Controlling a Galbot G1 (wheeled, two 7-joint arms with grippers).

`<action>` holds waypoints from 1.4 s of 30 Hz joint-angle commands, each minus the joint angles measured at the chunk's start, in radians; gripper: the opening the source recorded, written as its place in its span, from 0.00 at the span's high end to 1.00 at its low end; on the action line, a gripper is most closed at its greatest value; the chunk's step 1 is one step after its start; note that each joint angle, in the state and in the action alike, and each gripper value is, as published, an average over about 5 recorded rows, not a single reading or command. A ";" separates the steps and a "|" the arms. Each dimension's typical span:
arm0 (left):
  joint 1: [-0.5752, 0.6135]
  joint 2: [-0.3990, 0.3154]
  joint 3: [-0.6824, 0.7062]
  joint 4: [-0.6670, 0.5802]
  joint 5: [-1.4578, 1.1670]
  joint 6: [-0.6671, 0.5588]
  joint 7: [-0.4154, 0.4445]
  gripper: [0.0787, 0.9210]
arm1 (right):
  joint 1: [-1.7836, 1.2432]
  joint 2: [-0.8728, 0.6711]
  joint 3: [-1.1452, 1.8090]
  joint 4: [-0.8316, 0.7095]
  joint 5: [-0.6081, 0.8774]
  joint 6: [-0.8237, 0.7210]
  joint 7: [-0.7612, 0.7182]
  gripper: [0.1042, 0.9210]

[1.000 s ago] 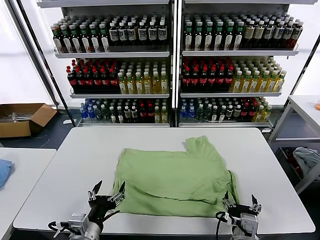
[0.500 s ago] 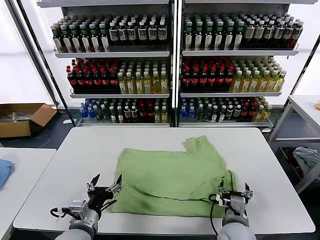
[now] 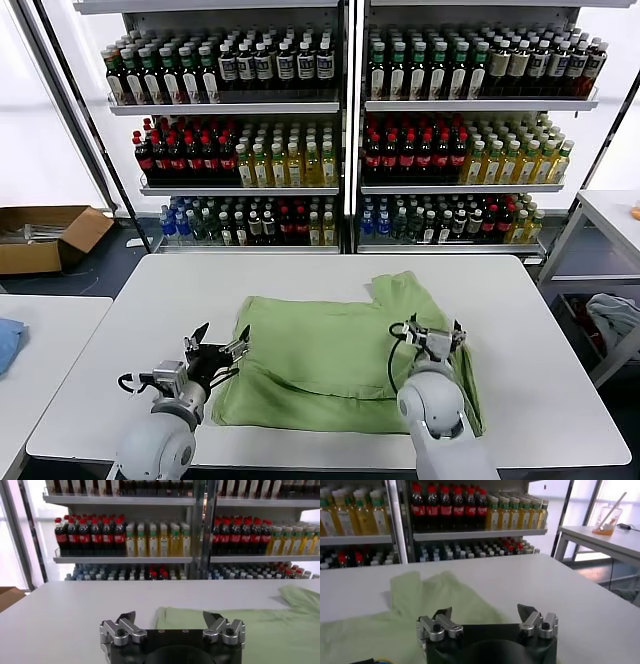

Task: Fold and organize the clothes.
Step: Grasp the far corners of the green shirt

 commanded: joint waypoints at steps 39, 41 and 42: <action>-0.467 0.016 0.211 0.571 -0.055 0.013 0.065 0.12 | 0.407 0.091 0.037 -0.643 -0.057 0.011 -0.119 0.12; -0.463 0.009 0.212 0.577 -0.049 0.013 0.068 0.12 | 0.401 0.091 0.034 -0.640 -0.058 0.007 -0.119 0.12; -0.461 0.006 0.212 0.578 -0.048 0.013 0.069 0.12 | 0.398 0.091 0.034 -0.637 -0.058 0.005 -0.118 0.12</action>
